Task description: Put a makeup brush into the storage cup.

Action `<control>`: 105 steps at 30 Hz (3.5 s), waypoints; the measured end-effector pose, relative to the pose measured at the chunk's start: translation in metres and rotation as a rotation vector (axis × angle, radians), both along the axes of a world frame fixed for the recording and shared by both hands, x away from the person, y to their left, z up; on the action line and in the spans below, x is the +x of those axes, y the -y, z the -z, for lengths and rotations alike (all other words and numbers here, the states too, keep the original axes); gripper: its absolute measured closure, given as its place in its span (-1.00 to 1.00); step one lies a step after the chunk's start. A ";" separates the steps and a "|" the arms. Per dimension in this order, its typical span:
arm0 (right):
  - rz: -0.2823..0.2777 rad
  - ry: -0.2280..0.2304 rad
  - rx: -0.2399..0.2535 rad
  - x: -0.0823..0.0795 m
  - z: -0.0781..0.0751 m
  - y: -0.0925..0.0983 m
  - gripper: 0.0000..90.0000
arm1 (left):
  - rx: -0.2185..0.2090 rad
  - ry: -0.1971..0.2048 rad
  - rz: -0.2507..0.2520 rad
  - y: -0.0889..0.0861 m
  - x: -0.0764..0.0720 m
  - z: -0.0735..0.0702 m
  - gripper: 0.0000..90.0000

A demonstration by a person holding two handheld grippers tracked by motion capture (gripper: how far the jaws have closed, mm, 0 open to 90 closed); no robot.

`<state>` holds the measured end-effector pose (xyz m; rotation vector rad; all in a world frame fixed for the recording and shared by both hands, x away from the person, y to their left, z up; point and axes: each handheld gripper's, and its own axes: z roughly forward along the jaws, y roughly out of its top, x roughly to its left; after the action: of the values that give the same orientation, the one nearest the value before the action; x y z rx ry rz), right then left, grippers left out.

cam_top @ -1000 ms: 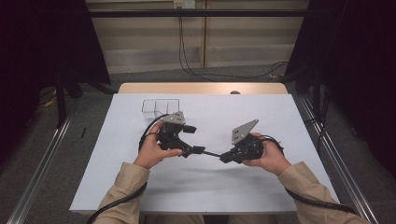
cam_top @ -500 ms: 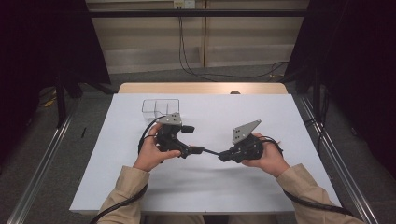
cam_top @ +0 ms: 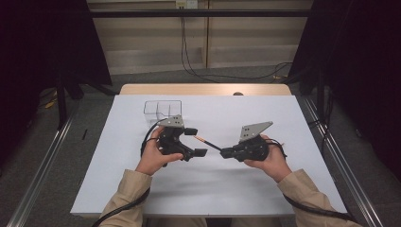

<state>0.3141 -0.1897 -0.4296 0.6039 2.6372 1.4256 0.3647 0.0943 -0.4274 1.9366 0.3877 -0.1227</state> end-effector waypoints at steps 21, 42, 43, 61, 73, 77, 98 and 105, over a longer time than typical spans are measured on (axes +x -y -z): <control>0.072 0.030 0.188 -0.005 0.005 -0.008 0.89 | -0.067 0.026 -0.024 0.002 -0.002 -0.007 -0.96; 0.120 0.044 0.230 -0.005 0.010 -0.010 0.89 | -0.190 0.034 -0.021 -0.005 -0.002 -0.009 -0.15; 0.123 0.045 0.231 -0.005 0.010 -0.010 0.89 | -0.196 0.033 -0.016 -0.005 -0.003 -0.009 -0.12; 0.129 0.047 0.228 -0.006 0.012 -0.015 0.89 | -0.261 -0.024 -0.069 -0.011 -0.002 -0.005 0.68; 0.121 0.018 0.213 -0.002 0.018 -0.025 0.88 | -0.332 -0.065 -0.059 -0.005 -0.003 -0.003 0.84; 0.125 0.000 0.225 0.000 0.020 -0.027 0.88 | -0.333 -0.060 -0.061 -0.005 -0.002 -0.003 0.85; 0.140 -0.044 0.261 0.002 0.022 -0.044 0.88 | -0.361 -0.016 -0.073 -0.005 -0.005 -0.005 0.86; 0.144 -0.047 0.269 0.002 0.022 -0.046 0.88 | -0.357 -0.001 -0.076 -0.005 -0.006 -0.006 0.86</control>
<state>0.3160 -0.1439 -0.4513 0.8440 2.3944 1.7530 0.3583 0.0993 -0.4214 1.5685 0.4098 -0.1331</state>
